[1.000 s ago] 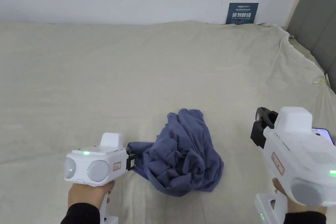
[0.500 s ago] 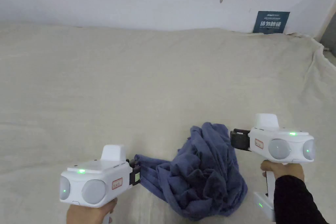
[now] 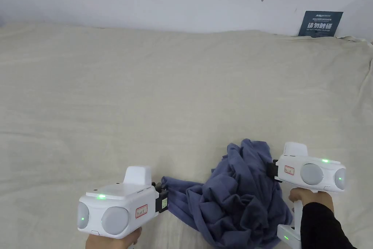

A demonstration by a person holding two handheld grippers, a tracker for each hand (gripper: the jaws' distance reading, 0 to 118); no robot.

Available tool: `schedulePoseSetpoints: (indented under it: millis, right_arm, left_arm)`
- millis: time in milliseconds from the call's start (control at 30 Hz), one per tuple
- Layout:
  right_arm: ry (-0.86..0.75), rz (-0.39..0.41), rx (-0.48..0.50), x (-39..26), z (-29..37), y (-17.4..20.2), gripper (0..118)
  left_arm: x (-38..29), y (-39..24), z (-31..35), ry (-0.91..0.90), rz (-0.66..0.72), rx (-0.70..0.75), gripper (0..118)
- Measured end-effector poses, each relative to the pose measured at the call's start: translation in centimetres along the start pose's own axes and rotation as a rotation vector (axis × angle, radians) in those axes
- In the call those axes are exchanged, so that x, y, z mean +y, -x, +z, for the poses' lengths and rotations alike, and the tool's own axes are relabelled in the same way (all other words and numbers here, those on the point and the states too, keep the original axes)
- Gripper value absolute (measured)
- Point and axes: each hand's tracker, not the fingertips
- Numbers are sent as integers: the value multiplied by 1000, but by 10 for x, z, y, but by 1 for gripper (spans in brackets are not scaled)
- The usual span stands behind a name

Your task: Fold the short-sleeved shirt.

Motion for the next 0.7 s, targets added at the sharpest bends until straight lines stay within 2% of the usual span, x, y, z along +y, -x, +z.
schedulePoseSetpoints:
  millis: [67,233,400,700]
  right_arm:
    - [-47,48,-14,1,13,1,3]
    - [-154,36,13,12,64,-4,3]
    - [-287,81,-12,30,127,-13,2]
    - [-457,104,-69,77,225,-12,2]
  left_arm:
    - [-2,1,0,-1,0,2,1]
    - [-5,5,6,-7,29,0,1]
    - [4,14,21,-43,63,5,1]
    - [82,43,72,-197,71,89,1]
